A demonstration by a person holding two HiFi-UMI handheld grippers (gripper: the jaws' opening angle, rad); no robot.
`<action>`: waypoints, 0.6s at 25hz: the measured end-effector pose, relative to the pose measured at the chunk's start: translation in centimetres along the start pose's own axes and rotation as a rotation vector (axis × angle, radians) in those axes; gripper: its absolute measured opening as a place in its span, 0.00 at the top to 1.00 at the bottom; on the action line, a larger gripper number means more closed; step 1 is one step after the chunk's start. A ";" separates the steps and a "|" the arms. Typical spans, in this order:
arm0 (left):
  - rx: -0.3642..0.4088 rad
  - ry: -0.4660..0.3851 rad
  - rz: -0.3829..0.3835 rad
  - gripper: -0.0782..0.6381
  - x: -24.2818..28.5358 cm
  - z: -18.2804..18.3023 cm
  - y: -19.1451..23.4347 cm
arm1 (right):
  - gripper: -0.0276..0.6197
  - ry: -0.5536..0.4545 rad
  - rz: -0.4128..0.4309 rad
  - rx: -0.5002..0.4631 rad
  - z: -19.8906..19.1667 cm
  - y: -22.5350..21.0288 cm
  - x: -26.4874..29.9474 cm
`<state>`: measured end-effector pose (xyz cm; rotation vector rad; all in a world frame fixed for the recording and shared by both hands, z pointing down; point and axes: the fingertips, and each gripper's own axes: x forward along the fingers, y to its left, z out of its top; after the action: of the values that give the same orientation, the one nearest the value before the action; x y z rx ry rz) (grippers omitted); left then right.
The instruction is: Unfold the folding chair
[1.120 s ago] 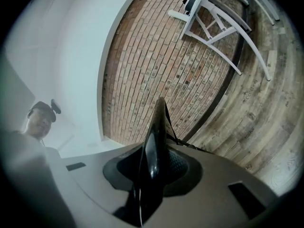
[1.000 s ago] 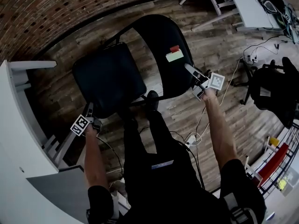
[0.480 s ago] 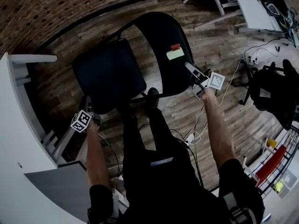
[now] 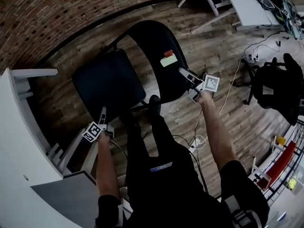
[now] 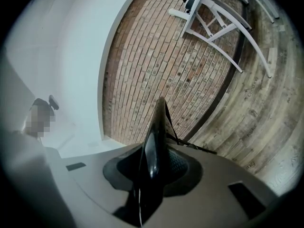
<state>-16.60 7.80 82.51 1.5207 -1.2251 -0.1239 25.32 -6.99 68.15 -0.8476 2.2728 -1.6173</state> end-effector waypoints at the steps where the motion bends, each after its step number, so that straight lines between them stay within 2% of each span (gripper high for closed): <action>1: -0.013 0.010 -0.004 0.67 -0.1 -0.5 0.1 | 0.81 0.000 0.000 0.000 -0.1 0.0 0.1; 4: -0.026 0.043 -0.076 0.67 0.9 -2.0 -1.9 | 0.81 0.000 -0.002 -0.013 -0.3 0.4 0.4; 15: 0.009 0.195 -0.376 0.67 4.2 -6.3 -11.8 | 0.81 0.002 0.008 -0.028 -2.3 1.7 2.0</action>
<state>-3.45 7.00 77.83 1.7146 -0.7784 -0.2121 22.00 -5.99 67.72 -0.8427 2.3025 -1.5866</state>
